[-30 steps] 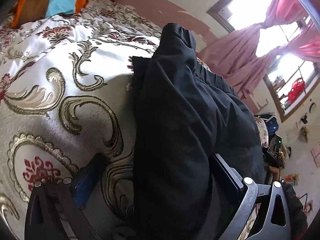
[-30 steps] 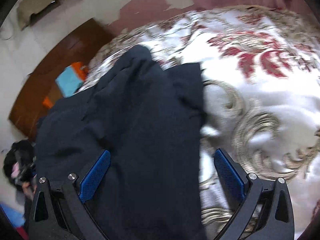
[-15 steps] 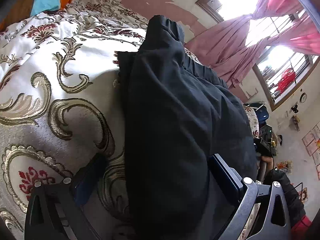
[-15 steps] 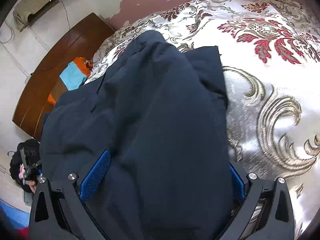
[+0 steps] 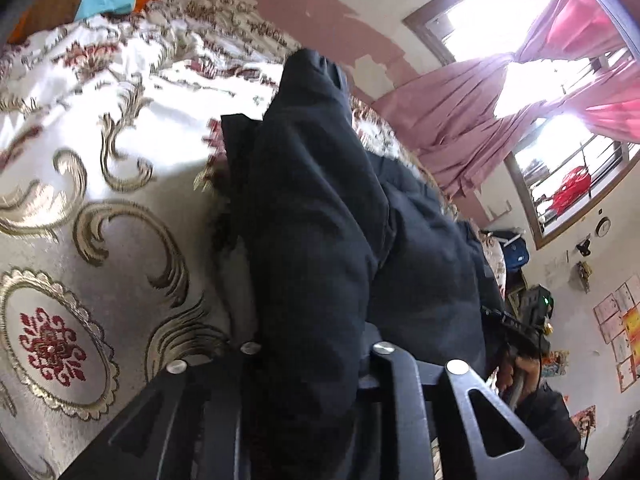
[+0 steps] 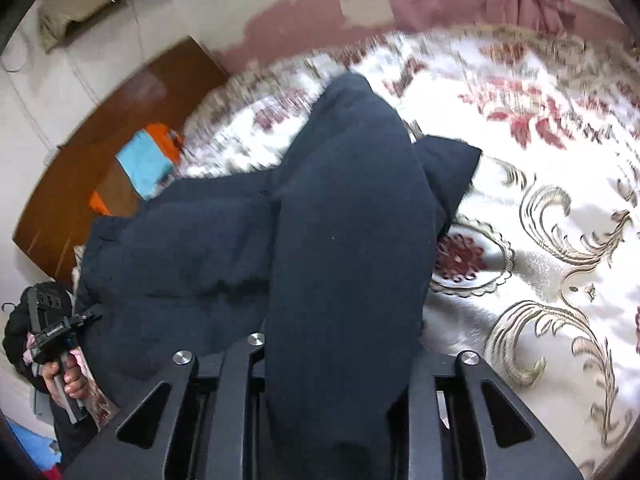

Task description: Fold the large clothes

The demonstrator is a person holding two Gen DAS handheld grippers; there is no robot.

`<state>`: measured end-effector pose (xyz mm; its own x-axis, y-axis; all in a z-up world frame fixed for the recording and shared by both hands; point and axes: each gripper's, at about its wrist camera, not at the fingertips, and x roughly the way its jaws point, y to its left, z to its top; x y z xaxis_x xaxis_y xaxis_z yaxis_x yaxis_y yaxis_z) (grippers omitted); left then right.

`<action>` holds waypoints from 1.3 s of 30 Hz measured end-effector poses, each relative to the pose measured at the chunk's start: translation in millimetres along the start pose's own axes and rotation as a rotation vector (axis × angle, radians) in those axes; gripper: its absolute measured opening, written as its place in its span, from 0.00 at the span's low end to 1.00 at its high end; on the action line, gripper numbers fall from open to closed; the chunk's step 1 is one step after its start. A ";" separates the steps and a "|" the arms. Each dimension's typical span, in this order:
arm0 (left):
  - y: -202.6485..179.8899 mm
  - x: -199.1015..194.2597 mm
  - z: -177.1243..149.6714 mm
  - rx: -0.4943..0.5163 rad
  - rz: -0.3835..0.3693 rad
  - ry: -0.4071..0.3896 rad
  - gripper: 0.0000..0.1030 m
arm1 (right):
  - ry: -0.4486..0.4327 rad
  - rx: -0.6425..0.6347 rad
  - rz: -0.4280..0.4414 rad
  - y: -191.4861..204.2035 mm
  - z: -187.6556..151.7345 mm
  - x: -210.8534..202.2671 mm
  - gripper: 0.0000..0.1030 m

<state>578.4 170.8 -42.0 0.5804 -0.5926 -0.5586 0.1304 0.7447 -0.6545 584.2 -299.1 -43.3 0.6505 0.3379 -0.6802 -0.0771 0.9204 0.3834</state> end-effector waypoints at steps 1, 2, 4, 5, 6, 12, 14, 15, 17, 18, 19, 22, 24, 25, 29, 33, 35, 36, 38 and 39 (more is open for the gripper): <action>-4.8 -4.7 1.6 0.003 -0.006 -0.018 0.15 | -0.030 -0.014 0.011 11.5 -1.6 -11.3 0.20; -9.9 -10.5 3.5 0.007 -0.015 -0.038 0.14 | -0.053 -0.031 0.018 20.5 -2.7 -21.1 0.20; -21.3 -21.4 7.2 0.031 -0.030 -0.074 0.14 | -0.101 -0.055 0.034 36.9 -5.2 -42.9 0.19; -27.2 -25.9 7.8 0.053 -0.025 -0.086 0.14 | -0.124 -0.062 0.043 43.3 -8.3 -55.1 0.19; -33.0 -30.7 8.0 0.076 -0.016 -0.098 0.14 | -0.143 -0.068 0.050 46.3 -9.9 -65.7 0.19; -59.9 -64.4 1.2 0.150 -0.061 -0.140 0.14 | -0.253 -0.080 0.054 52.7 -37.4 -133.9 0.19; -62.9 -72.4 -0.4 0.168 -0.077 -0.145 0.14 | -0.275 -0.063 0.051 47.5 -45.3 -147.7 0.19; -66.6 -74.7 -2.4 0.180 -0.080 -0.145 0.14 | -0.286 -0.055 0.042 45.5 -51.0 -154.0 0.19; -76.5 -72.7 -11.5 0.198 -0.083 -0.132 0.14 | -0.307 -0.055 0.015 44.1 -63.4 -159.2 0.19; -80.0 -70.1 -15.4 0.210 -0.080 -0.119 0.14 | -0.312 -0.054 -0.003 42.5 -70.7 -158.5 0.19; -81.6 -68.0 -18.2 0.216 -0.077 -0.110 0.14 | -0.316 -0.042 -0.013 38.4 -78.4 -158.5 0.19; -81.7 -52.0 -27.4 0.225 -0.064 -0.063 0.14 | -0.303 0.004 -0.035 22.1 -97.7 -148.2 0.19; -78.9 -34.1 -33.5 0.233 -0.040 -0.016 0.14 | -0.283 0.042 -0.059 5.7 -107.9 -135.7 0.19; -79.1 -27.9 -37.6 0.243 -0.016 -0.005 0.14 | -0.293 0.065 -0.065 -3.0 -113.3 -132.5 0.19; -71.0 -14.5 -45.2 0.270 0.080 0.008 0.14 | -0.320 0.075 -0.087 -14.5 -119.3 -123.5 0.28; -68.1 -15.7 -44.3 0.276 0.101 0.013 0.19 | -0.305 0.062 -0.156 -13.7 -122.1 -118.9 0.42; -67.8 -14.6 -43.7 0.270 0.142 0.022 0.26 | -0.285 0.083 -0.180 -15.5 -121.6 -117.0 0.55; -68.8 -12.2 -43.7 0.265 0.171 0.028 0.30 | -0.272 0.094 -0.192 -20.8 -124.8 -117.7 0.63; -68.8 -10.2 -43.9 0.257 0.216 0.040 0.35 | -0.252 0.108 -0.278 -20.4 -128.3 -115.6 0.73; -69.1 -10.2 -43.8 0.258 0.227 0.039 0.38 | -0.260 0.099 -0.319 -18.2 -130.1 -115.3 0.77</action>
<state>528.3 111.9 -13.4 0.5875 -0.4102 -0.6976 0.2032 0.9091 -0.3635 412.3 -329.2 -53.1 0.8003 -0.0336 -0.5987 0.2237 0.9431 0.2460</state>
